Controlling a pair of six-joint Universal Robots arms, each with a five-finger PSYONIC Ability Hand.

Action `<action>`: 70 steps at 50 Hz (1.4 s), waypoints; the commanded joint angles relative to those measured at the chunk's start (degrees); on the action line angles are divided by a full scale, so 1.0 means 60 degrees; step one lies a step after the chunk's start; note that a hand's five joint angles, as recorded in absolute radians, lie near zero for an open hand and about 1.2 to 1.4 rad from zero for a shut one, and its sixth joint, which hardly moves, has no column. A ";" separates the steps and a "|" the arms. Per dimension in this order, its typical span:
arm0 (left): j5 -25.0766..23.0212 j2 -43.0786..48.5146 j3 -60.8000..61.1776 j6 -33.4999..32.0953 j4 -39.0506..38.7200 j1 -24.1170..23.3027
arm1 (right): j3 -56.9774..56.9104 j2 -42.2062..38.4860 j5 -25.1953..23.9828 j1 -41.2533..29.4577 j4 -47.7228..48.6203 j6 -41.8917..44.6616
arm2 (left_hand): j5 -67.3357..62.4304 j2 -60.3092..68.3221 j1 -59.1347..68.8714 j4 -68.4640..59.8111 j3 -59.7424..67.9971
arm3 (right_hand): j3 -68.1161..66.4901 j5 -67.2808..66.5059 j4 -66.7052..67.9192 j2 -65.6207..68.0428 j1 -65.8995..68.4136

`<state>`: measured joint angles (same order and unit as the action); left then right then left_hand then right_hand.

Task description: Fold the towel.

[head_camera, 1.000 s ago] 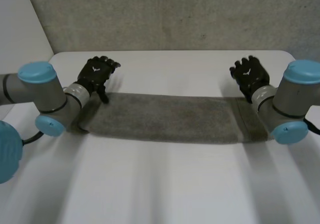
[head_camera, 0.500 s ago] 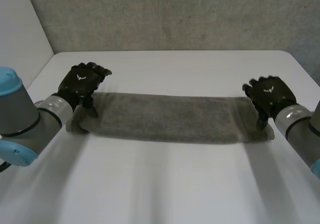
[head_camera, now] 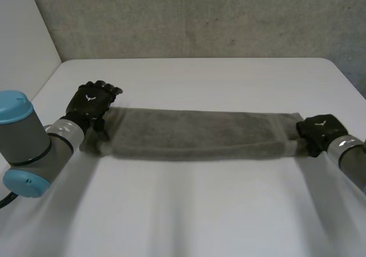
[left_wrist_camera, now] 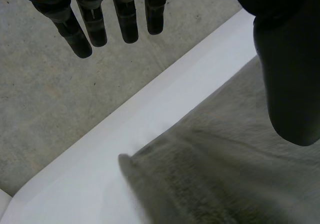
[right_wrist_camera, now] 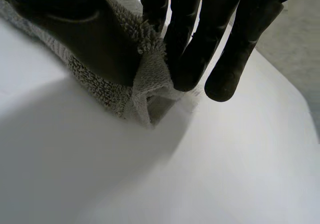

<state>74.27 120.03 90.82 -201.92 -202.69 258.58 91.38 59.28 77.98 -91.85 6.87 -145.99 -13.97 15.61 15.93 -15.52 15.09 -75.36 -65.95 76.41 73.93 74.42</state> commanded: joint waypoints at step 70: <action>0.0146 -0.1182 0.0186 0.0387 -0.0100 -0.1847 | 0.1232 0.1355 0.0320 -0.3518 0.0203 0.0571 | 0.2069 -0.0674 -0.0728 0.0660 -0.0588 | 1.0189 1.0288 -1.0364 -0.9950 -1.0032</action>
<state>75.13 112.87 91.36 -199.56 -203.26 248.45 90.50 67.13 82.49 -119.85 7.71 -141.44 -13.77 15.60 15.92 -15.52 15.08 -13.24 -2.93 14.07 13.79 12.92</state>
